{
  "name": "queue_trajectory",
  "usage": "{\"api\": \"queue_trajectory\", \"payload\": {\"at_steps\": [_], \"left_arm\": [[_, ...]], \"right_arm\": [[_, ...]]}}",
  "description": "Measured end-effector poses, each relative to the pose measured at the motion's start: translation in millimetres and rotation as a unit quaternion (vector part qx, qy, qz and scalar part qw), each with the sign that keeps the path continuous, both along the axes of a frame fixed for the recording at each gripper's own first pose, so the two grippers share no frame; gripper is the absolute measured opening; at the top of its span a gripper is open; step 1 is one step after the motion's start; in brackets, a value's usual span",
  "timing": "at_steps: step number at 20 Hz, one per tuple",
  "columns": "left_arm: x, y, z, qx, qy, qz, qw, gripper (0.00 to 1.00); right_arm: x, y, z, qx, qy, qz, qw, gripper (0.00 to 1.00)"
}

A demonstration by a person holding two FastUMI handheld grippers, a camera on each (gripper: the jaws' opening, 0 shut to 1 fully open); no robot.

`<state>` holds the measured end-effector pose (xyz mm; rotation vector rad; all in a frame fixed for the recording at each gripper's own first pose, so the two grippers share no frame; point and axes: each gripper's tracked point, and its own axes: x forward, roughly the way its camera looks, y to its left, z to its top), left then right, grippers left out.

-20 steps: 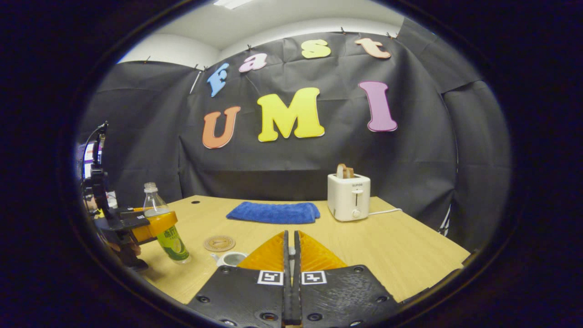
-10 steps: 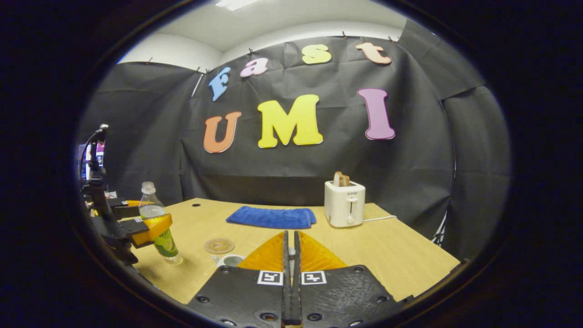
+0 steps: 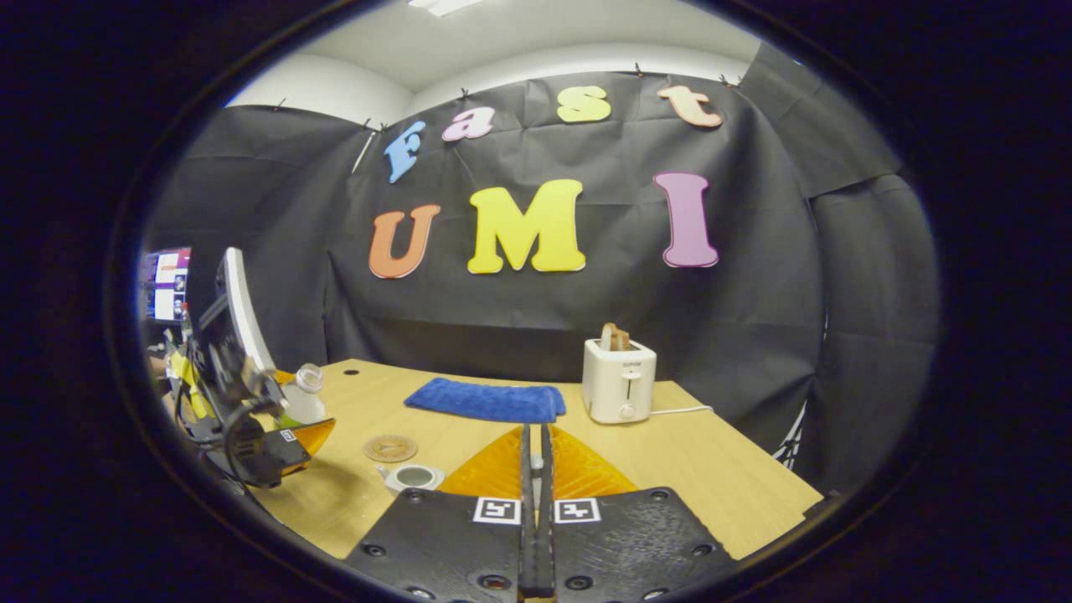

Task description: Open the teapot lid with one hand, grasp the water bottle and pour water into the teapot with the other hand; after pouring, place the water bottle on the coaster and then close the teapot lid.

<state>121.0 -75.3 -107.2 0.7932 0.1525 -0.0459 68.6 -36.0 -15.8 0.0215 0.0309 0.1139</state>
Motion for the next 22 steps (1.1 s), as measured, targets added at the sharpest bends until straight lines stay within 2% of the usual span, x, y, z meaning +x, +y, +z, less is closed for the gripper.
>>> {"api": "queue_trajectory", "payload": {"at_steps": [3, 9, 13, 18, 20, 22], "left_arm": [[4.0, 1.9, -9.7, 0.074, 0.007, 0.002, 0.997, 0.78], [-2.2, -12.1, -18.0, 0.150, 0.039, -0.019, 0.988, 0.79], [-6.1, -22.3, -20.0, 0.231, 0.054, -0.042, 0.971, 0.78], [-2.0, -36.1, -12.2, 0.333, 0.056, -0.057, 0.940, 0.78], [1.2, -38.5, -7.5, 0.354, 0.053, -0.053, 0.932, 0.78], [3.3, -39.5, -7.6, 0.358, 0.052, -0.054, 0.931, 0.77]], "right_arm": [[1.9, -10.2, 0.8, 0.005, 0.002, -0.009, 1.000, 0.00], [3.0, -16.7, -6.5, 0.011, 0.016, -0.011, 1.000, 0.00], [2.1, -20.4, -5.1, 0.011, 0.019, -0.012, 1.000, 0.00], [1.0, -26.6, -4.8, 0.009, 0.019, -0.018, 1.000, 0.00], [0.2, -27.5, -2.9, 0.019, 0.018, -0.015, 1.000, 0.00], [1.3, -32.3, -1.6, 0.019, 0.016, -0.020, 0.999, 0.00]]}}
